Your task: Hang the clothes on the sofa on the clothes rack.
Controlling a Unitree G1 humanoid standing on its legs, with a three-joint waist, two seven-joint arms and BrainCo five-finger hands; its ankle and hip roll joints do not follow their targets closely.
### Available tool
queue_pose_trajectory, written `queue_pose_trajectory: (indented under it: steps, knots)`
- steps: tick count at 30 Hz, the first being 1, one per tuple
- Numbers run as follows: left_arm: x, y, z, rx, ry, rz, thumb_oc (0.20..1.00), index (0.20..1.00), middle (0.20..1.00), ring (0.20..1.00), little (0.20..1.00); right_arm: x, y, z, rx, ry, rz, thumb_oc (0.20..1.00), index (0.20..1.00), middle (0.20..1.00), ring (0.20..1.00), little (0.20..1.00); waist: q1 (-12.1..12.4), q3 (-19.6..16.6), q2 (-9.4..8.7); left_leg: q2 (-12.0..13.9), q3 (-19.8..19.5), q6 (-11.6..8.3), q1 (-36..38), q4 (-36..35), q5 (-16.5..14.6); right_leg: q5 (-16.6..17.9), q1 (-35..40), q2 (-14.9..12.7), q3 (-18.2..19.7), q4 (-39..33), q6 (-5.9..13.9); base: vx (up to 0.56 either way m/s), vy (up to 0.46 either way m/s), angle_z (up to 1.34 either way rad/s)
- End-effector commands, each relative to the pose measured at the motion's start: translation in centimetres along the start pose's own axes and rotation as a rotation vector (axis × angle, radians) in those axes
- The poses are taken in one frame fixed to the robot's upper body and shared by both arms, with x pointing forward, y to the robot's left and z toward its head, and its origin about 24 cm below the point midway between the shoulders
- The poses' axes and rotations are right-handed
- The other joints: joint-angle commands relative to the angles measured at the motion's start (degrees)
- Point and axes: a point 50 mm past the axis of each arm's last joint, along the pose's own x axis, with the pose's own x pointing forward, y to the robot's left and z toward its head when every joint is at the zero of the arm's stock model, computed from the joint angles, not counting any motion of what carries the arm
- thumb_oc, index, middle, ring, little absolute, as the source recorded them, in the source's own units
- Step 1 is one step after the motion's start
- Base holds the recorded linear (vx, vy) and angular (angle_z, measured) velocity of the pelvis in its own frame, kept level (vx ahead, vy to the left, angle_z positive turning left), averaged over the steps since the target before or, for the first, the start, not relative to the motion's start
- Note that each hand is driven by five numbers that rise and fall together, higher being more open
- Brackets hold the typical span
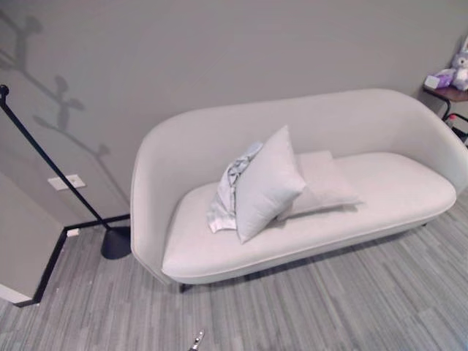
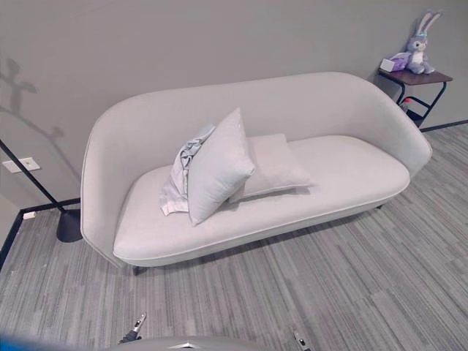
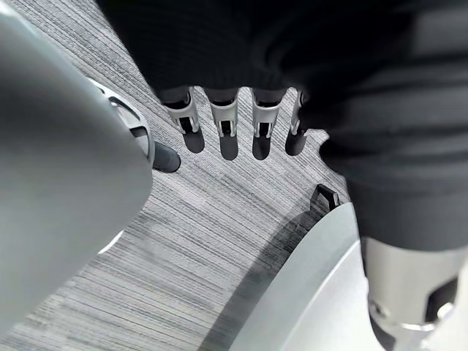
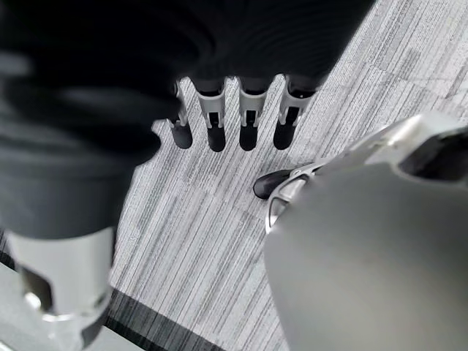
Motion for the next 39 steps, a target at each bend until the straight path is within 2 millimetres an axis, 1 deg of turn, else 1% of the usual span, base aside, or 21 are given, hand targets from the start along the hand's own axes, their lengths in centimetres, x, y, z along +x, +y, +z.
queue_pose_trajectory:
  steps: [1, 7, 9, 10, 11, 13, 15, 17, 19, 21, 22, 25, 27, 29, 32, 33, 35, 36, 37, 38, 39]
  knots:
    - [0.2, -1.3, 0.4, 0.059, -0.009, -0.049, 1.0, 1.0, 1.0, 1.0, 1.0, 0.1, 3.1, 0.2, -0.088, 0.017, 0.097, 1.0, 1.0, 1.0, 1.0, 1.0, -0.45, 0.61, -1.39, -0.38, -0.34, -1.87, 2.11, -2.46, 2.18, 2.51, 3.69, -1.95, -2.32, -4.79, 1.9, 0.0, 0.0, 0.0]
    - [0.2, -1.3, 0.5, 0.085, -0.009, -0.06, 1.0, 1.0, 1.0, 1.0, 1.0, 0.1, 2.4, 0.5, -0.113, 0.008, 0.08, 1.0, 1.0, 1.0, 1.0, 1.0, -0.53, 0.58, -1.61, -0.02, -0.26, -2.21, 2.07, -2.37, 2.25, 2.14, 3.92, -1.78, -2.57, -4.79, 1.73, 0.01, -0.005, 0.0]
    - [0.2, -1.4, 0.6, 0.081, -0.01, -0.064, 1.0, 1.0, 1.0, 1.0, 1.0, 0.1, 2.4, 0.5, -0.108, 0.006, 0.081, 1.0, 1.0, 1.0, 1.0, 1.0, -0.5, 0.88, -1.88, 0.97, -0.31, -2.76, 1.16, 0.39, 1.51, 1.64, 4.17, -1.41, -2.4, -4.77, 1.26, 0.02, -0.061, 0.03]
    - [0.2, -1.5, 0.7, 0.074, -0.014, -0.067, 1.0, 1.0, 1.0, 1.0, 1.0, 0.1, 2.5, 0.6, -0.106, 0.004, 0.082, 1.0, 1.0, 1.0, 1.0, 1.0, -0.43, 1.34, -2.14, 1.86, -0.12, -3.36, -0.07, 3.49, 1.28, 1.26, 4.37, -1.26, -2.22, -4.77, 0.93, -0.02, -0.128, 0.06]
    - [0.2, -1.9, 1.1, 0.068, -0.03, -0.077, 1.0, 1.0, 1.0, 1.0, 1.0, 0.1, 2.8, 0.8, -0.108, -0.003, 0.087, 1.0, 1.0, 1.0, 1.0, 1.0, -0.15, 2.38, -2.37, 4.02, -0.27, -4.54, -3.11, 9.46, 1.37, 0.58, 4.62, -0.83, -1.97, -4.79, 0.06, -0.06, -0.138, 0.07]
    - [0.3, -2.6, 1.8, 0.064, -0.058, -0.098, 1.0, 1.0, 1.0, 1.0, 1.0, 0.1, 3.0, 1.2, -0.125, -0.012, 0.09, 1.0, 1.0, 1.0, 1.0, 1.0, 0.94, 4.48, -2.43, 8.39, -1.56, -7.0, -8.35, 20.24, 4.58, -0.72, 5.36, 0.27, -1.72, -4.99, -1.64, -0.05, -0.152, -0.01]
    - [0.3, -3.1, 2.4, 0.043, -0.085, -0.111, 1.0, 1.0, 1.0, 1.0, 1.0, 0.0, 2.6, 1.4, -0.129, -0.007, 0.069, 1.0, 1.0, 1.0, 1.0, 1.0, 2.06, 5.55, -2.18, 10.7, -4.56, -8.08, -11.92, 26.24, 8.26, -1.86, 6.19, 0.71, -1.95, -5.12, -2.32, 0.06, -0.023, -0.17]
    - [0.2, -3.7, 3.0, 0.017, -0.112, -0.121, 1.0, 1.0, 1.0, 1.0, 1.0, 0.0, 1.9, 1.5, -0.132, 0.002, 0.042, 1.0, 1.0, 1.0, 1.0, 1.0, 1.86, 5.31, -2.14, 12.57, -4.24, -7.91, -13.52, 23.28, 8.19, -2.46, 6.39, -0.07, -2.23, -5.12, -1.41, 0.16, 0.148, -0.25]
    - [0.1, -4.2, 3.0, 0.049, -0.119, -0.143, 1.0, 1.0, 1.0, 1.0, 1.0, 0.0, 1.3, 1.3, -0.127, 0.01, 0.031, 1.0, 1.0, 1.0, 1.0, 1.0, 1.47, 4.43, -2.01, 12.89, -3.04, -7.05, -12.97, 15.87, 6.81, -2.65, 6.31, -1.5, -2.06, -5.12, 0.3, 0.23, 0.272, -0.03]
    - [0.0, -4.6, 2.8, 0.086, -0.113, -0.153, 1.0, 1.0, 1.0, 1.0, 1.0, 0.0, 1.0, 1.3, -0.122, 0.008, 0.023, 1.0, 1.0, 1.0, 1.0, 1.0, 1.34, 3.89, -1.22, 12.43, -2.92, -7.42, -13.32, 6.13, 10.07, -2.87, 6.54, -2.33, -1.58, -5.12, 1.33, 0.25, 0.328, 0.05]
    - [0.0, -5.0, 2.6, 0.109, -0.109, -0.163, 1.0, 1.0, 1.0, 1.0, 1.0, -0.1, 0.8, 1.4, -0.11, 0.007, 0.016, 1.0, 1.0, 1.0, 1.0, 1.0, 1.47, 3.84, -0.82, 12.46, -3.49, -7.88, -14.28, 2.27, 12.68, -3.26, 7.22, -2.58, -1.69, -5.12, 1.58, 0.27, 0.306, 0.2]
    - [0.0, -5.4, 2.5, 0.154, -0.108, -0.17, 1.0, 1.0, 1.0, 1.0, 1.0, -0.1, 0.4, 1.4, -0.105, 0.001, 0.006, 1.0, 1.0, 1.0, 1.0, 1.0, 1.61, 4.34, -0.36, 13.99, -3.67, -9.0, -16.38, -0.82, 15.09, -3.94, 9.74, -3.77, -0.7, -4.78, 2.38, 0.32, 0.307, 0.02]
    - [0.1, -4.6, 2.0, 0.144, -0.075, -0.147, 1.0, 1.0, 1.0, 1.0, 1.0, -0.1, 0.3, 1.2, -0.121, 0.012, 0.001, 1.0, 1.0, 1.0, 1.0, 1.0, 1.52, 3.05, -0.2, 14.12, -3.25, -8.45, -14.91, -0.36, 13.82, -4.64, 11.43, -4.49, 0.65, -4.36, 3.62, 0.4, 0.344, -0.14]
    - [0.3, -4.1, 2.9, 0.152, -0.094, -0.122, 1.0, 1.0, 1.0, 1.0, 1.0, 0.0, 0.6, 0.9, -0.145, 0.017, 0.012, 1.0, 1.0, 1.0, 1.0, 1.0, 1.89, 3.25, -1.41, 13.77, -3.59, -8.03, -17.57, 5.56, 11.96, -3.7, 12.75, -6.75, 1.24, -2.62, 4.2, 0.36, 0.322, -0.22]
    - [0.4, -4.0, 4.2, 0.194, -0.123, -0.12, 1.0, 1.0, 1.0, 1.0, 1.0, 0.1, 1.8, 0.2, -0.18, 0.031, 0.062, 1.0, 1.0, 1.0, 1.0, 1.0, 1.81, 3.21, -3.44, 11.74, -1.84, -5.74, -17.89, 9.88, 8.37, 0.68, 11.61, -10.82, 1.56, 1.92, 5.54, 0.26, 0.328, -0.31]
    - [0.4, -4.0, 4.7, 0.201, -0.135, -0.125, 1.0, 1.0, 1.0, 1.0, 1.0, 0.1, 2.5, 0.5, -0.21, 0.014, 0.078, 1.0, 1.0, 1.0, 1.0, 1.0, 1.93, 3.1, -4.17, 10.29, -1.08, -4.31, -17.59, 9.92, 6.83, 1.96, 10.28, -12.72, 1.65, 4.77, 6.17, 0.23, 0.406, -0.16]
    - [0.4, -4.2, 5.5, 0.221, -0.156, -0.131, 1.0, 1.0, 1.0, 1.0, 1.0, 0.1, 3.2, 1.2, -0.253, -0.016, 0.083, 1.0, 1.0, 1.0, 1.0, 1.0, 1.88, 3.4, -4.5, 8.02, -0.41, -1.76, -16.63, 10.02, 3.99, 5.08, 7.86, -15.93, 0.85, 11.27, 6.41, 0.21, 0.433, 0.02]
    - [0.4, -4.4, 6.0, 0.234, -0.174, -0.134, 1.0, 1.0, 1.0, 1.0, 1.0, 0.1, 3.8, 2.0, -0.341, -0.057, 0.083, 1.0, 1.0, 1.0, 1.0, 1.0, 1.99, 3.69, -4.93, 5.63, 0.38, 0.19, -15.63, 10.13, 1.93, 8.09, 6.21, -18.81, 0.42, 16.2, 7.17, 0.21, 0.46, 0.02]
    - [0.3, -4.5, 6.4, 0.238, -0.194, -0.14, 1.0, 1.0, 1.0, 1.0, 1.0, -0.1, 5.0, 3.1, -0.463, -0.122, 0.091, 1.0, 1.0, 1.0, 1.0, 1.0, 1.95, 4.25, -4.78, 4.28, 0.68, 1.65, -14.51, 10.35, 0.43, 11.76, 4.93, -20.87, -0.74, 20.66, 7.44, 0.19, 0.526, 0.02]
    - [0.2, -4.8, 7.0, 0.246, -0.221, -0.146, 1.0, 1.0, 1.0, 1.0, 1.0, -0.5, 7.1, 4.6, -0.602, -0.225, 0.115, 1.0, 1.0, 1.0, 1.0, 1.0, 1.34, 5.27, -4.79, 2.14, 1.28, 3.41, -12.7, 10.19, -1.56, 15.7, 2.65, -24.04, -1.06, 26.21, 8.82, 0.18, 0.472, 0.02]
    - [0.0, -5.1, 7.7, 0.235, -0.257, -0.152, 1.0, 1.0, 1.0, 1.0, 1.0, -1.0, 8.9, 5.9, -0.706, -0.317, 0.138, 1.0, 1.0, 1.0, 1.0, 1.0, 0.82, 6.05, -4.57, 0.98, 1.94, 4.65, -11.1, 9.66, -2.7, 17.14, 0.94, -25.33, -1.84, 29.72, 9.5, 0.19, 0.451, -0.07]
